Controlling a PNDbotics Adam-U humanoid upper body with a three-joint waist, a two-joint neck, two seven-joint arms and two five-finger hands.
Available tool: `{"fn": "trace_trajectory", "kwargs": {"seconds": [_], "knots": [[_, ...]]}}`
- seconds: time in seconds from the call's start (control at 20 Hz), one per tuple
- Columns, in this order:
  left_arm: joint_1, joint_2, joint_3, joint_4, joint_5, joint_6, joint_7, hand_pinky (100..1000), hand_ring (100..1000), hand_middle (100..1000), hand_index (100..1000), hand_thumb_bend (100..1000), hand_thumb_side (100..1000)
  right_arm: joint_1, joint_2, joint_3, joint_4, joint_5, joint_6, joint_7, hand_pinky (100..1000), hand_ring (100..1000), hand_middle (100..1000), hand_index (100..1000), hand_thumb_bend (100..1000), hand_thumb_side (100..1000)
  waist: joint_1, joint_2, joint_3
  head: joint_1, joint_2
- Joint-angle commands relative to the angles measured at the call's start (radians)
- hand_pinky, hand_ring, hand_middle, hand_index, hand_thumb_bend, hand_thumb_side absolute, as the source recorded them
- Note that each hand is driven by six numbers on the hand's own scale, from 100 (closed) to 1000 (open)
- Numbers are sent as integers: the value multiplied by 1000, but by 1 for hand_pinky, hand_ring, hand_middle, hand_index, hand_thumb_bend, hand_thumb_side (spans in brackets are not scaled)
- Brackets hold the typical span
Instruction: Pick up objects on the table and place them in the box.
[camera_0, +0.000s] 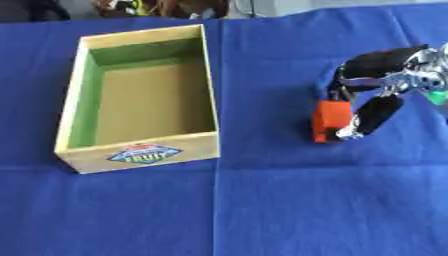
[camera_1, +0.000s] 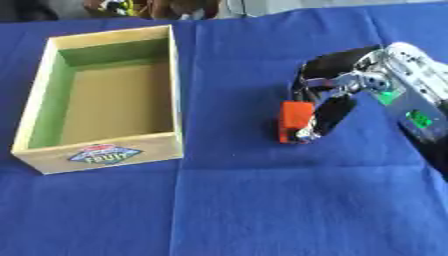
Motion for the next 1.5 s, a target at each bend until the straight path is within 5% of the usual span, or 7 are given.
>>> {"fn": "trace_trajectory", "kwargs": {"seconds": [0.05, 0.45, 0.75, 1.5], "knots": [[-8, 11, -2, -18, 0, -2, -6, 687, 705, 734, 812, 100, 1000, -12, -23, -8, -17, 25, 7, -28, 523, 568, 449, 616, 433, 622, -2, -19, 0, -5, -10], [-7, 8, 0, -18, 2, -1, -4, 684, 703, 732, 810, 100, 1000, -6, -14, 0, 8, 3, 18, -54, 454, 539, 467, 588, 370, 553, -2, -17, 3, -8, -11], [-10, 7, -3, -18, 3, -1, -6, 680, 700, 729, 808, 100, 1000, -9, -9, -3, 22, -22, 53, -79, 396, 504, 430, 532, 106, 380, -3, -16, 3, -10, -14], [-9, 11, -4, -18, 4, -1, -9, 673, 697, 724, 805, 100, 1000, -61, 1, -41, -20, -38, 113, -182, 343, 475, 369, 412, 100, 286, -10, -31, 2, -12, -15]]}}
